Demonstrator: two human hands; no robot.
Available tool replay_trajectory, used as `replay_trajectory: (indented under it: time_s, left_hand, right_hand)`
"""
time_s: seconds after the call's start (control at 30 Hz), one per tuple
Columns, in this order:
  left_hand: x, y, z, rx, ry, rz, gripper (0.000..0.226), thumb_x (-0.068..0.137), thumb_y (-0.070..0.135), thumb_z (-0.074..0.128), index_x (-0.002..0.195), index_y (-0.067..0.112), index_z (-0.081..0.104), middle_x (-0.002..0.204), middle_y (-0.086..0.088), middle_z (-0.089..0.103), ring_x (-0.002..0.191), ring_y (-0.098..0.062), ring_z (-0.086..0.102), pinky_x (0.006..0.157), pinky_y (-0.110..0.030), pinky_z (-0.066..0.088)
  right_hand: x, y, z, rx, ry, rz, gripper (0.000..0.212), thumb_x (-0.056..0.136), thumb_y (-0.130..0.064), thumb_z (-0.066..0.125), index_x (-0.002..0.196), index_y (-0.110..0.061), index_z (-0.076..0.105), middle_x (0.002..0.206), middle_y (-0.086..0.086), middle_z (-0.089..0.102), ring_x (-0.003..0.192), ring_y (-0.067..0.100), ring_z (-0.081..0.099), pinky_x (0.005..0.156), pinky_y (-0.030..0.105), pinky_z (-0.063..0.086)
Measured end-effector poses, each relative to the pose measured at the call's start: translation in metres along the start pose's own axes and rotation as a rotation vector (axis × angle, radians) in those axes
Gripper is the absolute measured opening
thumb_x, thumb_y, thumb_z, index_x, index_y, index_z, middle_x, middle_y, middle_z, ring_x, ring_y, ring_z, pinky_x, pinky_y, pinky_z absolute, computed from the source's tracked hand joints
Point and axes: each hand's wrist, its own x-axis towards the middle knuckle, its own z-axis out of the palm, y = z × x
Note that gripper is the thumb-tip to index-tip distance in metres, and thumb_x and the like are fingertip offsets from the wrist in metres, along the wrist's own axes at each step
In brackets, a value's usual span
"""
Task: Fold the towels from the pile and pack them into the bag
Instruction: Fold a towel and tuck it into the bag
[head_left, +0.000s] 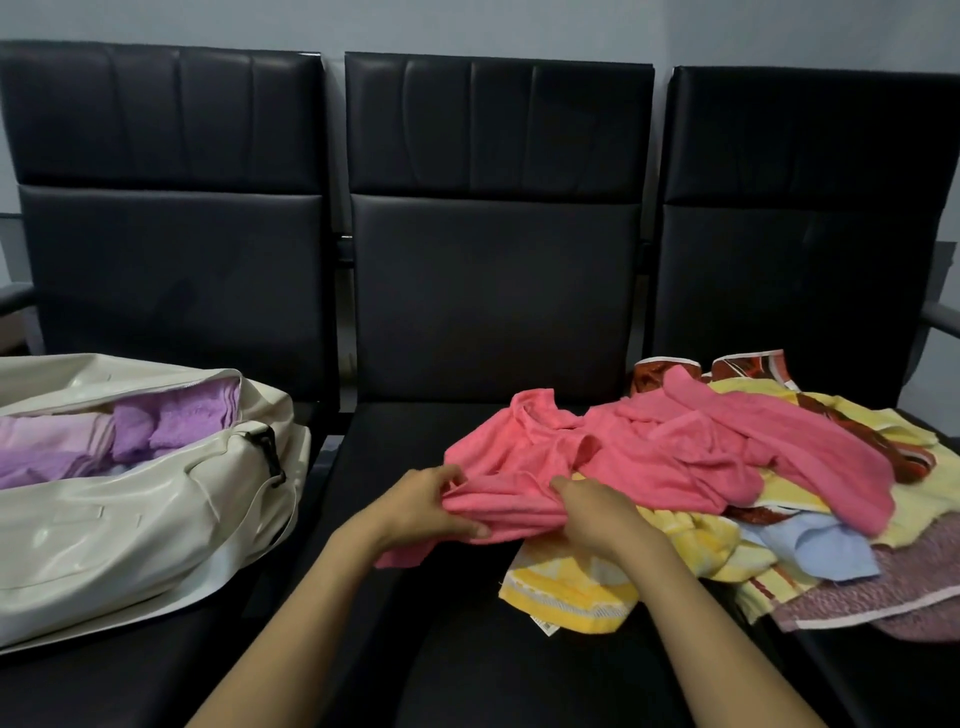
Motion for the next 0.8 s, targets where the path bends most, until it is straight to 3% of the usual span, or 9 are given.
replay_trajectory:
  time_s: [0.07, 0.17, 0.27, 0.37, 0.43, 0.57, 0.67, 0.73, 0.8]
  left_hand:
    - [0.003, -0.008, 0.001, 0.133, -0.158, -0.146, 0.067, 0.06, 0.045, 0.086, 0.116, 0.022, 0.057, 0.114, 0.011, 0.059, 0.104, -0.01, 0.058, 0.089, -0.022, 0.047]
    - [0.008, -0.022, 0.013, 0.309, -0.213, -0.199, 0.057, 0.065, 0.041, 0.084, 0.114, 0.021, 0.062, 0.114, 0.0, 0.065, 0.102, -0.015, 0.06, 0.093, -0.031, 0.049]
    - [0.012, -0.032, 0.017, 0.393, -0.114, -0.17, 0.043, 0.076, 0.034, 0.076, 0.116, 0.025, 0.062, 0.114, -0.001, 0.066, 0.102, -0.016, 0.062, 0.092, -0.033, 0.05]
    - [0.015, -0.034, 0.018, 0.477, -0.026, -0.139, 0.035, 0.083, 0.036, 0.067, 0.116, 0.025, 0.063, 0.115, -0.002, 0.06, 0.102, -0.018, 0.059, 0.088, -0.034, 0.05]
    - [0.014, -0.035, 0.02, 0.458, 0.006, -0.12, 0.033, 0.087, 0.037, 0.062, 0.117, 0.023, 0.063, 0.117, -0.002, 0.052, 0.106, -0.019, 0.055, 0.09, -0.033, 0.048]
    - [0.013, -0.044, 0.019, 0.306, 0.009, 0.024, 0.029, 0.084, 0.028, 0.063, 0.112, 0.02, 0.065, 0.117, 0.002, 0.048, 0.112, -0.014, 0.043, 0.1, -0.032, 0.04]
    - [0.01, -0.039, 0.018, 0.127, 0.117, 0.072, 0.013, 0.083, 0.017, 0.061, 0.095, 0.018, 0.057, 0.1, -0.002, 0.06, 0.092, -0.017, 0.056, 0.082, -0.033, 0.047]
    - [0.009, -0.03, 0.017, 0.013, 0.185, 0.057, 0.015, 0.085, 0.014, 0.06, 0.095, 0.017, 0.05, 0.09, 0.0, 0.06, 0.081, -0.012, 0.057, 0.068, -0.021, 0.045]
    - [0.009, -0.021, 0.017, -0.039, 0.2, 0.061, 0.023, 0.084, 0.015, 0.064, 0.093, 0.02, 0.044, 0.082, 0.008, 0.056, 0.073, -0.004, 0.054, 0.057, -0.012, 0.039]
  right_hand:
    - [-0.001, 0.006, 0.001, 0.014, -0.005, -0.013, 0.02, 0.086, -0.002, 0.043, 0.091, -0.019, 0.054, 0.093, 0.001, 0.053, 0.094, 0.025, 0.055, 0.063, 0.03, 0.039]
    - [0.001, 0.009, 0.009, 0.086, -0.056, -0.06, 0.024, 0.088, -0.008, 0.048, 0.07, -0.023, 0.043, 0.087, -0.005, 0.041, 0.095, 0.02, 0.047, 0.069, 0.028, 0.039]
    - [0.003, 0.008, 0.016, 0.155, -0.057, -0.104, 0.007, 0.09, -0.021, 0.055, 0.097, -0.023, 0.053, 0.108, -0.001, 0.042, 0.115, 0.021, 0.042, 0.088, 0.028, 0.038]
    - [0.003, 0.005, 0.021, 0.183, -0.095, -0.082, 0.052, 0.088, -0.04, 0.063, 0.131, -0.018, 0.045, 0.124, 0.004, 0.048, 0.12, 0.022, 0.042, 0.097, 0.032, 0.04]
    - [0.004, 0.001, 0.025, 0.143, -0.107, -0.071, 0.053, 0.09, -0.04, 0.06, 0.135, -0.016, 0.045, 0.126, 0.008, 0.049, 0.123, 0.025, 0.04, 0.101, 0.034, 0.039]
    - [0.008, 0.0, 0.027, 0.108, -0.005, -0.123, 0.03, 0.09, -0.017, 0.052, 0.119, -0.017, 0.054, 0.12, 0.005, 0.04, 0.125, 0.023, 0.029, 0.101, 0.032, 0.031]
    - [0.007, 0.006, 0.018, 0.272, 0.057, -0.165, 0.025, 0.087, -0.01, 0.05, 0.112, -0.015, 0.05, 0.115, 0.003, 0.048, 0.111, 0.019, 0.042, 0.095, 0.031, 0.038]
    - [0.003, 0.008, 0.012, 0.465, 0.09, -0.13, 0.019, 0.088, -0.005, 0.046, 0.104, -0.015, 0.044, 0.095, 0.005, 0.056, 0.085, 0.02, 0.054, 0.072, 0.031, 0.043]
    - [0.002, 0.01, 0.011, 0.539, 0.105, -0.106, 0.022, 0.089, -0.003, 0.043, 0.105, -0.017, 0.04, 0.085, 0.004, 0.055, 0.071, 0.017, 0.053, 0.059, 0.029, 0.04]
